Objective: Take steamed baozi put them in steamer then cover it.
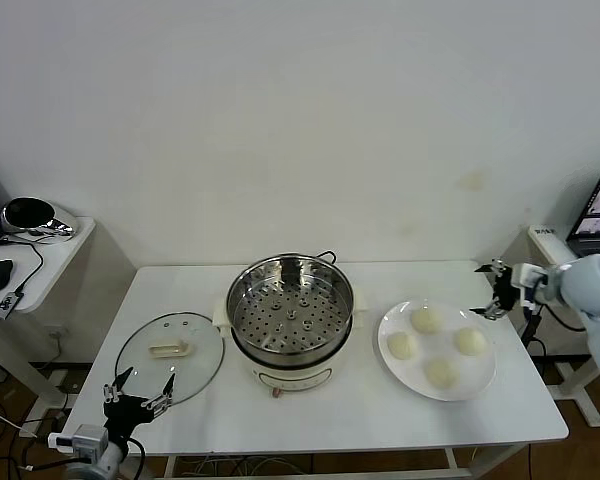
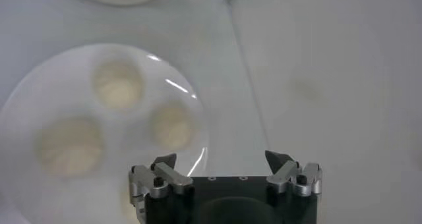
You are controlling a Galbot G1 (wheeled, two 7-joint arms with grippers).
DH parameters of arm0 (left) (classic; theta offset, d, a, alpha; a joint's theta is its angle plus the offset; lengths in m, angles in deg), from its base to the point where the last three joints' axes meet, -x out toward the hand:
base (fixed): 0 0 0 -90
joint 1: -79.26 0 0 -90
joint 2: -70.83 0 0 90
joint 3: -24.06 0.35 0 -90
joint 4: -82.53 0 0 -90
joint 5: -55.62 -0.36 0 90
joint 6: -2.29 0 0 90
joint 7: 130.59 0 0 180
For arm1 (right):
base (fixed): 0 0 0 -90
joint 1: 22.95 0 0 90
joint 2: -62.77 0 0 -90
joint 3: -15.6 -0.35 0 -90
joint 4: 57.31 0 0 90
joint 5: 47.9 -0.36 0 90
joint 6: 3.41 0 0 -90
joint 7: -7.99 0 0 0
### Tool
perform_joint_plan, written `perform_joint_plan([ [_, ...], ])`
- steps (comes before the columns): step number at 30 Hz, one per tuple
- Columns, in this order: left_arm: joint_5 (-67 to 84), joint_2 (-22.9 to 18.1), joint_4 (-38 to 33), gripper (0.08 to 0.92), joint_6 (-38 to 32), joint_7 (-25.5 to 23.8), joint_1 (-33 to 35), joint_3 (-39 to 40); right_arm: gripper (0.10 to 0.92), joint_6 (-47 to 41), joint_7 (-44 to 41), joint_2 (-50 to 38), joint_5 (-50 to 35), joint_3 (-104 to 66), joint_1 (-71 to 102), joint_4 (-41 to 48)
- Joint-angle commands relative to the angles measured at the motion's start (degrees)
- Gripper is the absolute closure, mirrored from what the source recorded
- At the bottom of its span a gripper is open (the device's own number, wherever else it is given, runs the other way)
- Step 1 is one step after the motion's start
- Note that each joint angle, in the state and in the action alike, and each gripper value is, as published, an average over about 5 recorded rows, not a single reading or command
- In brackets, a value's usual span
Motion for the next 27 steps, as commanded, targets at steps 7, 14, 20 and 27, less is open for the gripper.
perform_joint_plan([
  [7,-0.34,-0.26,-1.1,0.177,-0.49,0.14,1.71,-0.18,0.203,4.55,-5.93,7.35,7.2,14.06,-11.27,13.1],
  [14,-0.28,-0.03,-0.38,0.177,-1.14,0.31,2.4,-0.52,0.203,8.4,-4.76,11.31,9.28,12.36,-11.01,20.16],
  [20,-0.7,0.11,0.27,0.177,-1.43,0.41,2.49,-0.64,0.203,9.07,-2.92,13.61,11.05,12.13,-11.24,23.47],
  [27,-1.2,-0.5,0.35,0.177,-1.52,0.38,2.43,-0.36,0.203,9.7,0.09,16.5,12.25,11.29,-11.94,28.34],
])
